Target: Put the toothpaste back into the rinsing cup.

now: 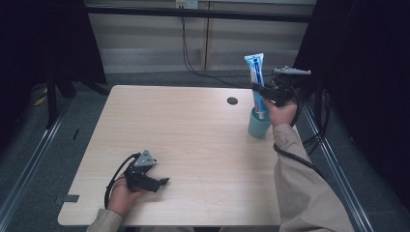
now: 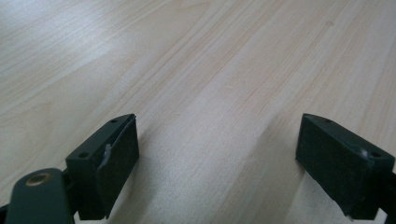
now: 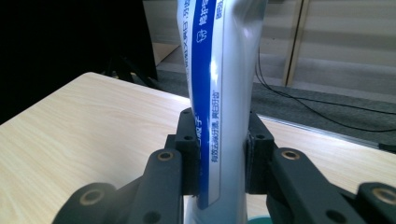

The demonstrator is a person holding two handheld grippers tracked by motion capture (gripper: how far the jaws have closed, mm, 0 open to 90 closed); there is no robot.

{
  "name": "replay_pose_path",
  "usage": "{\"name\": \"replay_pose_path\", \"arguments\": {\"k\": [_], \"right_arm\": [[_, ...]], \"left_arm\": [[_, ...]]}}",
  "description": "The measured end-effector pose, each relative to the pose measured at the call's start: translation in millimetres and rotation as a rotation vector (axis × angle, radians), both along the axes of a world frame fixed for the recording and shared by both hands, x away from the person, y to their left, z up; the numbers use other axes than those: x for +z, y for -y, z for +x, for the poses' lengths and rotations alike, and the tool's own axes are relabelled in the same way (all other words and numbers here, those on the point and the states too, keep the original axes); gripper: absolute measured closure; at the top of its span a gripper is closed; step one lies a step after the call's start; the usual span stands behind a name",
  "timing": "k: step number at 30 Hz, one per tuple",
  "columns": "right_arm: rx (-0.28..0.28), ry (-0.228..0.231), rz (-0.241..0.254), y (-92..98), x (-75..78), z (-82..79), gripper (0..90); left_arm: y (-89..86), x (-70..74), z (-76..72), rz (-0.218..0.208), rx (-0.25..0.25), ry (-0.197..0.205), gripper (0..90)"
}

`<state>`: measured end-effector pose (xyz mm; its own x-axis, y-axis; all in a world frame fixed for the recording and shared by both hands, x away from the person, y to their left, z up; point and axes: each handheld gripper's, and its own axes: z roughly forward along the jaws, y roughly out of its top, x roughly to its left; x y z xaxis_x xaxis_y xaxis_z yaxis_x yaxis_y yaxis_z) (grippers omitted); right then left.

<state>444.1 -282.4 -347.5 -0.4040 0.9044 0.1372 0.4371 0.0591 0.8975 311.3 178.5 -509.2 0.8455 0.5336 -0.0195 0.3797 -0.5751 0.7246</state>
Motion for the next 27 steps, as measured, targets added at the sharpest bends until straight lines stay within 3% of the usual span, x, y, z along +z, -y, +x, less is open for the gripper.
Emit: {"name": "replay_pose_path", "arguments": {"k": [27], "right_arm": [[-0.060, -0.011, -0.015, 16.3, -19.3, 13.8, 72.4]], "left_arm": [[0.4, -0.4, -0.2, -0.007, -0.001, -0.009, 12.9]]}}
